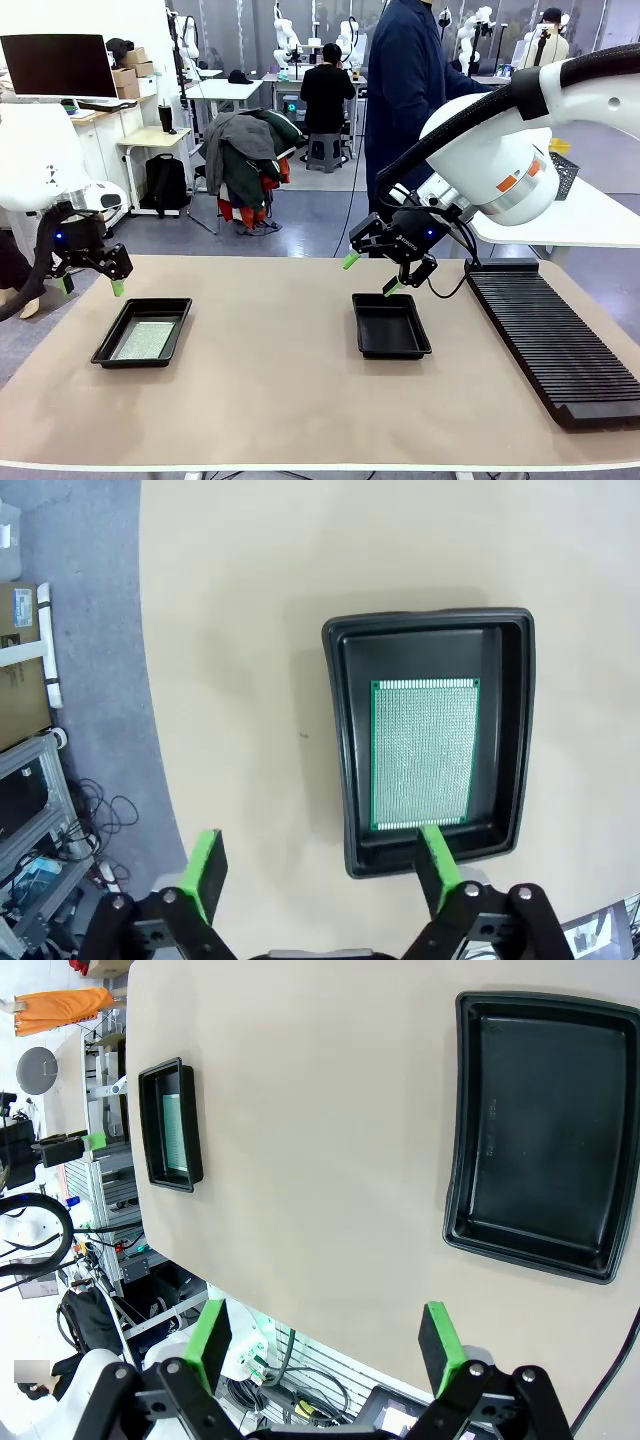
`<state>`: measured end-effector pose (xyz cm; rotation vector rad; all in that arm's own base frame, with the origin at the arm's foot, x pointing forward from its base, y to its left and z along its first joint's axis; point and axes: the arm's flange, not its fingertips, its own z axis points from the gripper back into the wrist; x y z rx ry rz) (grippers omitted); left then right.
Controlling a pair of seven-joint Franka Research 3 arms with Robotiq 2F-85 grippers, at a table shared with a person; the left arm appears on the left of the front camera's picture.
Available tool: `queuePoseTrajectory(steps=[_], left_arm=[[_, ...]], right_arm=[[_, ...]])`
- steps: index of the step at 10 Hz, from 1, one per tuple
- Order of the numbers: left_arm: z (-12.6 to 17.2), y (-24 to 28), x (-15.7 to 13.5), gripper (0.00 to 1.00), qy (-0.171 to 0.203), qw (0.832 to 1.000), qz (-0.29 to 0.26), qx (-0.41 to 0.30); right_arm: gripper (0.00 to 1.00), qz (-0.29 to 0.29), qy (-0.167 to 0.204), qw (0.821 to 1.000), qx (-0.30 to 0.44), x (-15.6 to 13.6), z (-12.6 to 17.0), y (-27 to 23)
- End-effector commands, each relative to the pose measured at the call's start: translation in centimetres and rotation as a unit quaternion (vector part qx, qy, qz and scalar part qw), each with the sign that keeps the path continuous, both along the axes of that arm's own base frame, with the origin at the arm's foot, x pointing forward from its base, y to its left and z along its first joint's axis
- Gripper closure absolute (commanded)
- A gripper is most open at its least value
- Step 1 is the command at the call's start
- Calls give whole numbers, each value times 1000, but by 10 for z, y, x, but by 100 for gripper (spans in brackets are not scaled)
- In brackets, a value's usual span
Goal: Inspect and transfer BCBs to ESD trays.
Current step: Pick up the ESD tray and place it on the left side of the table.
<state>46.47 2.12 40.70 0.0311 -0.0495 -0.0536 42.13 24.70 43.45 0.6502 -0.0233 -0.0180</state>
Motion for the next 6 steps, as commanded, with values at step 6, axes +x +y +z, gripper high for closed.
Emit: queuePoseTrajectory(steps=[6], left_arm=[[6,-3,-1,0,4,1000,-5,3]], right_arm=[[0,-12,1,1000,-6,2,-1,3]])
